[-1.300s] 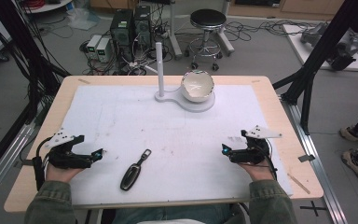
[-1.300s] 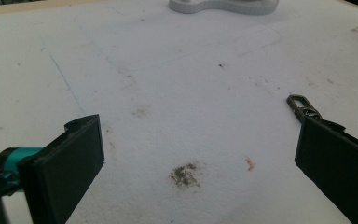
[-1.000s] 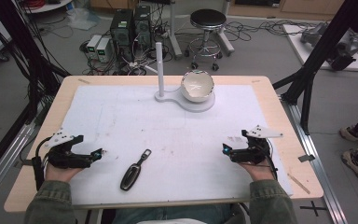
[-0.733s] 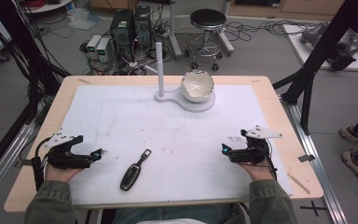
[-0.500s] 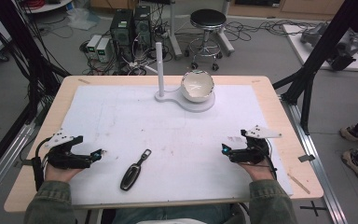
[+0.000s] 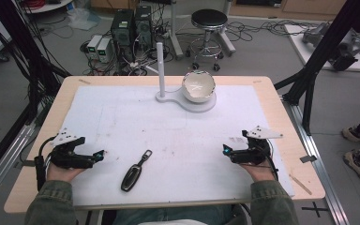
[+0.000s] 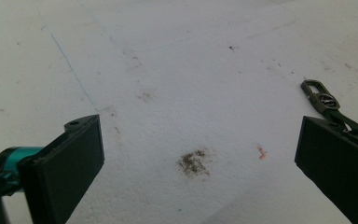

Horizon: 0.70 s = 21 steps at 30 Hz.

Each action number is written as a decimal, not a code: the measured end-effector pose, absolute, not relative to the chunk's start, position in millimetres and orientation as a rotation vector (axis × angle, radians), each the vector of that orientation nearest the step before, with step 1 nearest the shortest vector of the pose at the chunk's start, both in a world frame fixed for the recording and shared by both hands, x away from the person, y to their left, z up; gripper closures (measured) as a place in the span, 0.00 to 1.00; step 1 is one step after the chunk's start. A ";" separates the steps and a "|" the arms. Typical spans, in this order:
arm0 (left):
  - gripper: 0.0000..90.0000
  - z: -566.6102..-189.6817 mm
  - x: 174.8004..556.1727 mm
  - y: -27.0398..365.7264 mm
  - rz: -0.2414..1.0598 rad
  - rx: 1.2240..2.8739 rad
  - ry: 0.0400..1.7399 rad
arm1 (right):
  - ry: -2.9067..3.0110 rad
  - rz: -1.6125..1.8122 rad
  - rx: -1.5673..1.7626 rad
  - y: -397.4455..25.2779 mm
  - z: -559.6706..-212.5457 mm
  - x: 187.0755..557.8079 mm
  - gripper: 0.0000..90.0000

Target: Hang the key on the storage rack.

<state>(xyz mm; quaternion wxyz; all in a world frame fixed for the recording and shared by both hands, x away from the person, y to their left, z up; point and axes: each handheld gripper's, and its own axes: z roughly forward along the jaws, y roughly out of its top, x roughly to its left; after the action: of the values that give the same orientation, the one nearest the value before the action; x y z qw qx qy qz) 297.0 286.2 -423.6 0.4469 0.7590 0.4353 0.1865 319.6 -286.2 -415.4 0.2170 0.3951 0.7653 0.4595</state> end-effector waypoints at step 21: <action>0.02 -409.1 314.3 249.5 0.374 2.103 1.015 | 2.120 1.248 1.089 -285.4 -417.1 319.2 0.00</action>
<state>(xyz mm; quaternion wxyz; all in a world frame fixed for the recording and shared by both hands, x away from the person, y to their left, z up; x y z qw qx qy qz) 314.3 249.5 -409.1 0.3788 0.8229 0.3974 0.1463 319.2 -285.4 -417.1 0.2238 0.3944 0.7680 0.4522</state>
